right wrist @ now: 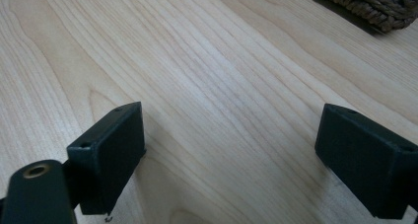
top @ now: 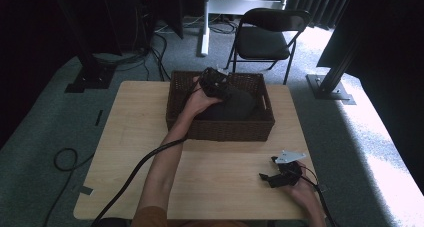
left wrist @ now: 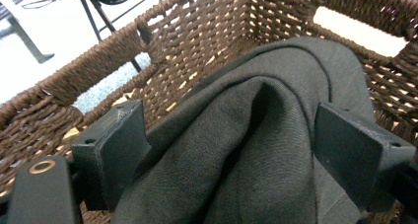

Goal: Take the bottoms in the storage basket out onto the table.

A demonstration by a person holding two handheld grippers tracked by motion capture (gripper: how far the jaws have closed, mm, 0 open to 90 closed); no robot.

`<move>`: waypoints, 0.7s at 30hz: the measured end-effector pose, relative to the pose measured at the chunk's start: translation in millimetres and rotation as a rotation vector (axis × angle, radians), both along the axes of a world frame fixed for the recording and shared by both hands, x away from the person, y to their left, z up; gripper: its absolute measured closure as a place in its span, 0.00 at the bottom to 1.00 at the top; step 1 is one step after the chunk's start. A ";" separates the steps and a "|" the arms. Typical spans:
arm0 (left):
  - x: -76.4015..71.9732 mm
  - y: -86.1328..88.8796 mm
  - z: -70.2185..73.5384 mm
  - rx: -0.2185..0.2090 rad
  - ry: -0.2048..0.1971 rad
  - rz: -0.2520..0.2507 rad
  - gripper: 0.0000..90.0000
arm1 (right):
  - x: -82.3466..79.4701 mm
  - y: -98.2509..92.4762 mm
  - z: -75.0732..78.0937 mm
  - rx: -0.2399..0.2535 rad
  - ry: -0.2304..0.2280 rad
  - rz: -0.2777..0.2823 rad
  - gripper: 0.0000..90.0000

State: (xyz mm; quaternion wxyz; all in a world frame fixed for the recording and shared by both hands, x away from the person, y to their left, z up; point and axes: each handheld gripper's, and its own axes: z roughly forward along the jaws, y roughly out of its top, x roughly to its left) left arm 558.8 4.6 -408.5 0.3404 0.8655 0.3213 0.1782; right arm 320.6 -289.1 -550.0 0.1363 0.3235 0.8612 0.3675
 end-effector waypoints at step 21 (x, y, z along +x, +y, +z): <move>6.4 -14.8 -32.7 0.091 0.090 -0.035 0.16 | 0.1 -0.1 0.0 -0.001 -0.001 0.000 0.13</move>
